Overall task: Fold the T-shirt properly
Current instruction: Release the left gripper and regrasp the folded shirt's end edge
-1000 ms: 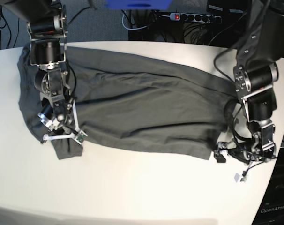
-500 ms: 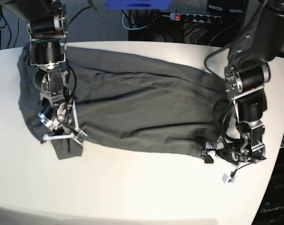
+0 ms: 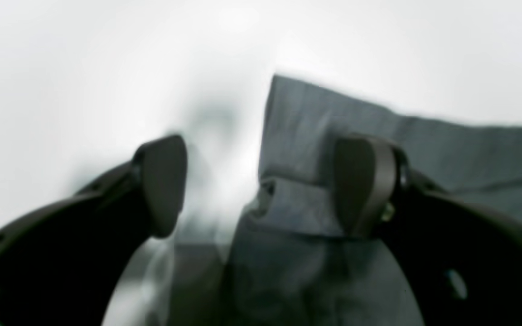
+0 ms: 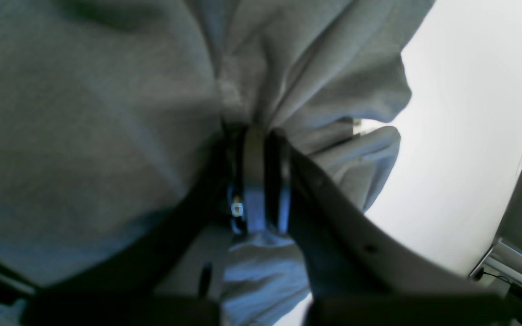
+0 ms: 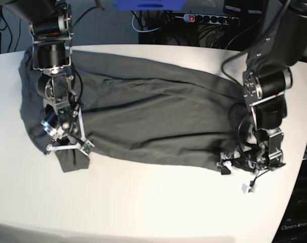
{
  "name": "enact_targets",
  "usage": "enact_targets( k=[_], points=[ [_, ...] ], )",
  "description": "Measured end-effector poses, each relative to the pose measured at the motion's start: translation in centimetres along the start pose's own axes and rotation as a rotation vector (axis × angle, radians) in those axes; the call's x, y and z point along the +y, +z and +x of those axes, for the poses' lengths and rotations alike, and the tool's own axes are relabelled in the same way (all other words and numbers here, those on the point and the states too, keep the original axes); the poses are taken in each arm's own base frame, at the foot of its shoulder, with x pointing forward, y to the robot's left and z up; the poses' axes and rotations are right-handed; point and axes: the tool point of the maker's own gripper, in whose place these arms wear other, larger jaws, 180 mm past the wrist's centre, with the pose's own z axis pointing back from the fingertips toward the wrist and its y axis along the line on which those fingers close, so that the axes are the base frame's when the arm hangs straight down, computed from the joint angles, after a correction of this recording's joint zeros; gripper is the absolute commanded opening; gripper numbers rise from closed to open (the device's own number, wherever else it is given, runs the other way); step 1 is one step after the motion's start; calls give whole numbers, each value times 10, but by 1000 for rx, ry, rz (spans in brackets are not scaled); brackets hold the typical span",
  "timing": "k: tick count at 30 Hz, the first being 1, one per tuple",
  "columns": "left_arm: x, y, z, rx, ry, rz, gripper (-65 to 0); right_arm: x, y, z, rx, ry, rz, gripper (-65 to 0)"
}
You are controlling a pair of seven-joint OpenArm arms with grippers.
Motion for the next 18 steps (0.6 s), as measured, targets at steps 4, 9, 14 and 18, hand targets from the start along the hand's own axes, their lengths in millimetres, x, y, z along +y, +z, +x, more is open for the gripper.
enact_targets(
  k=[4,9,14,18],
  points=[
    [-3,-4,2,-30,13,-8,-155,0,0,0,2,0,0,-644],
    [-4,-5,2,-29,19,-10,-155,0,0,0,2,0,0,-644],
    [-12,-8,2,-22,18,-20,-155,0,0,0,2,0,0,-644],
    [-23,-11,3,-23,19,-39,-155,0,0,0,2,0,0,-644]
  ],
)
